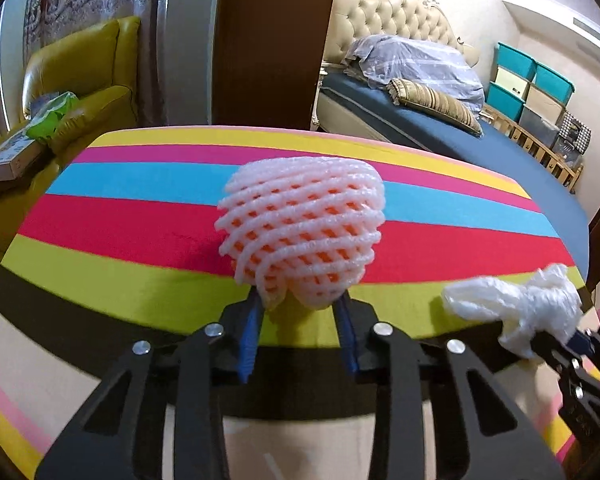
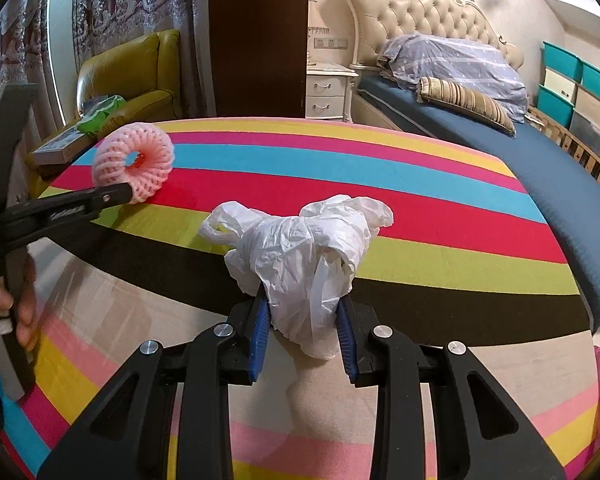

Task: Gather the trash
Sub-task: 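Grasp the pink foam net sleeve with the left tool, then carry the foam sleeve and plastic bag over the wastebasket with both tools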

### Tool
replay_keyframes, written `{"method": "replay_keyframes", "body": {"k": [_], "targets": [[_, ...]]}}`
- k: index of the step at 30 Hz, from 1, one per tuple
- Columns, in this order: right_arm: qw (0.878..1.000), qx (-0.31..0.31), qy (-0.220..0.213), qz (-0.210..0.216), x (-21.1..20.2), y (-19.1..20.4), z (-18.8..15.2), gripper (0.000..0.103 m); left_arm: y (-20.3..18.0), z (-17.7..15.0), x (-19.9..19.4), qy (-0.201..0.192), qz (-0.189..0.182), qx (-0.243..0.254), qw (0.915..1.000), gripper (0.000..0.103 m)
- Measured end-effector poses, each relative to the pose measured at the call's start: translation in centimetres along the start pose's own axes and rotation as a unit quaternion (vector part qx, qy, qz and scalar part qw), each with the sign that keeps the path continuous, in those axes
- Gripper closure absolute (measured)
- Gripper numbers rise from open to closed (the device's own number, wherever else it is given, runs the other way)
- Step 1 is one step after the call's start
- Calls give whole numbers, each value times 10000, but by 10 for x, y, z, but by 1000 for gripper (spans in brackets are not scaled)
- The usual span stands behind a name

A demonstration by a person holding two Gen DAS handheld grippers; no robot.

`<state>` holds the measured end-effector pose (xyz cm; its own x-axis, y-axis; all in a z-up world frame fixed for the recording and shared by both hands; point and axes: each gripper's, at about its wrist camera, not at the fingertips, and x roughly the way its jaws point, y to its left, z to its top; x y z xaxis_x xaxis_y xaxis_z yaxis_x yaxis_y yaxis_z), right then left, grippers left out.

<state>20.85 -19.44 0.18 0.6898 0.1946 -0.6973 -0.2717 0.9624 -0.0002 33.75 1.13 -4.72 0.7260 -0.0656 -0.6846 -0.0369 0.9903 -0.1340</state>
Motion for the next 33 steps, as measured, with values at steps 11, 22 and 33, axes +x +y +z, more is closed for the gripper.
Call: {"method": "replay_keyframes", "body": {"k": [11,22,33], "targets": [[9999,86,-1,-70,0,-1,0,73,0,-51,-50,-111,-217,50,9997,72],[10000,-37,6,-31,-18,7,-16,73,-6,-84,-86,-221,-347,291,9987,72],[9997,199,-164,41,-63,-8,-54,73,-21,-107,-100,-74,-548,560,9969,72]]}}
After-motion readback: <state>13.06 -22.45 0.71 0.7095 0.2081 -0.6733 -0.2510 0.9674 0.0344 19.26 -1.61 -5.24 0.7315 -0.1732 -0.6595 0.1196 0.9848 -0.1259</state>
